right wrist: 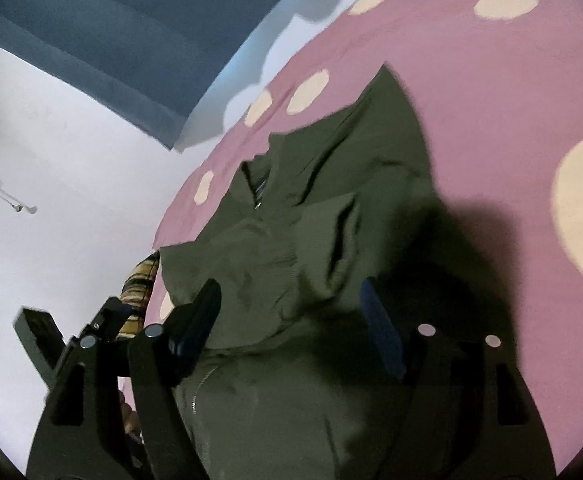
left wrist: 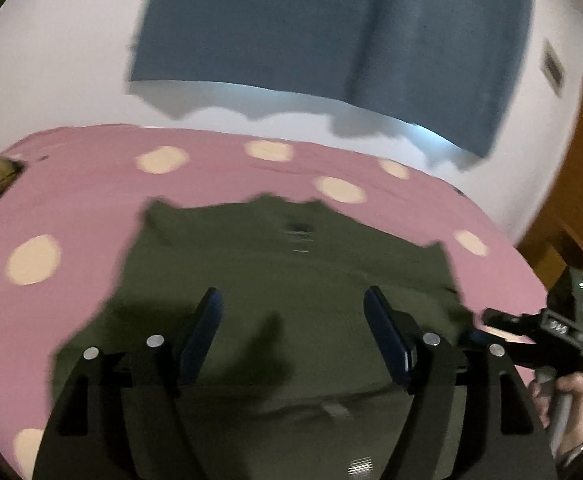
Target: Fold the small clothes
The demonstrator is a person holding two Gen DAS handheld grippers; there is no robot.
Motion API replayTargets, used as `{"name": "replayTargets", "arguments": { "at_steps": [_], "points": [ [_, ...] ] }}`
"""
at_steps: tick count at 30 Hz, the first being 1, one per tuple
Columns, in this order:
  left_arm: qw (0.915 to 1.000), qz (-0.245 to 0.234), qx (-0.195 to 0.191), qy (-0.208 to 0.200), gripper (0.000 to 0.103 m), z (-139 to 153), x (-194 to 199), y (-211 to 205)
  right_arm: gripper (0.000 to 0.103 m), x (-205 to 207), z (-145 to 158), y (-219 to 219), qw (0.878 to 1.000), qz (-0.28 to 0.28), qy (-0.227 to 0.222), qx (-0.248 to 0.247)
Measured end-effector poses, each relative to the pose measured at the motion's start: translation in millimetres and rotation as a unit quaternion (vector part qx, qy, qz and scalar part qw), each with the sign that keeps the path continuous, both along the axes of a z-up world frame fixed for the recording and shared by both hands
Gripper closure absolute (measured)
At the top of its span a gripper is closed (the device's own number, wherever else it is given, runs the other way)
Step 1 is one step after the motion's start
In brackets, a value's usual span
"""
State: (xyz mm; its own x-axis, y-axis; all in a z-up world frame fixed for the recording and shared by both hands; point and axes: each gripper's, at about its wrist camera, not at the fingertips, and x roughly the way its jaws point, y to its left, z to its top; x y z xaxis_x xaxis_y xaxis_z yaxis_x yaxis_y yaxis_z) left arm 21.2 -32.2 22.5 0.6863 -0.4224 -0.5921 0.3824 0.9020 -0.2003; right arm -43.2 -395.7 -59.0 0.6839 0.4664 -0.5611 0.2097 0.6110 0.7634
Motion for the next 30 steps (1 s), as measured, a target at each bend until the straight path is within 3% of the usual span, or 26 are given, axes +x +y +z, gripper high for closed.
{"name": "replayTargets", "arguments": {
  "at_steps": [4,8,9,10,13,15,19,22,26,30],
  "points": [
    [0.9976,0.067,0.013,0.011,0.03,-15,8,59,0.031,30,-13,9,0.999,0.009,0.04,-0.019],
    [0.9942,0.101,0.008,0.037,0.03,-31,15,92,0.032,47,-30,16,0.997,0.011,0.071,-0.018],
    [0.9936,0.104,0.009,0.041,0.03,-34,16,95,0.038,49,-31,19,0.997,0.014,0.076,-0.024],
    [0.9931,0.107,0.01,0.046,0.03,-37,18,98,0.055,52,-32,24,0.995,0.016,0.084,-0.042],
    [0.9916,0.116,0.01,0.056,0.03,-45,21,104,0.084,58,-35,33,0.992,0.03,0.099,-0.075],
    [0.9903,0.122,0.008,0.065,0.03,-50,22,106,0.086,58,-27,36,0.991,0.034,0.089,-0.097],
    [0.9888,0.128,0.007,0.076,0.03,-56,22,112,0.087,46,16,37,0.988,0.017,0.021,-0.154],
    [0.988,0.131,0.01,0.082,0.03,-60,23,113,0.087,40,18,28,0.98,-0.004,0.02,-0.196],
    [0.9865,0.133,0.021,0.093,0.03,-66,25,112,0.087,42,-26,8,0.986,-0.008,0.074,-0.147],
    [0.9853,0.138,0.022,0.099,0.03,-69,27,115,0.087,38,-48,-2,0.991,-0.017,0.08,-0.105]
  ]
}}
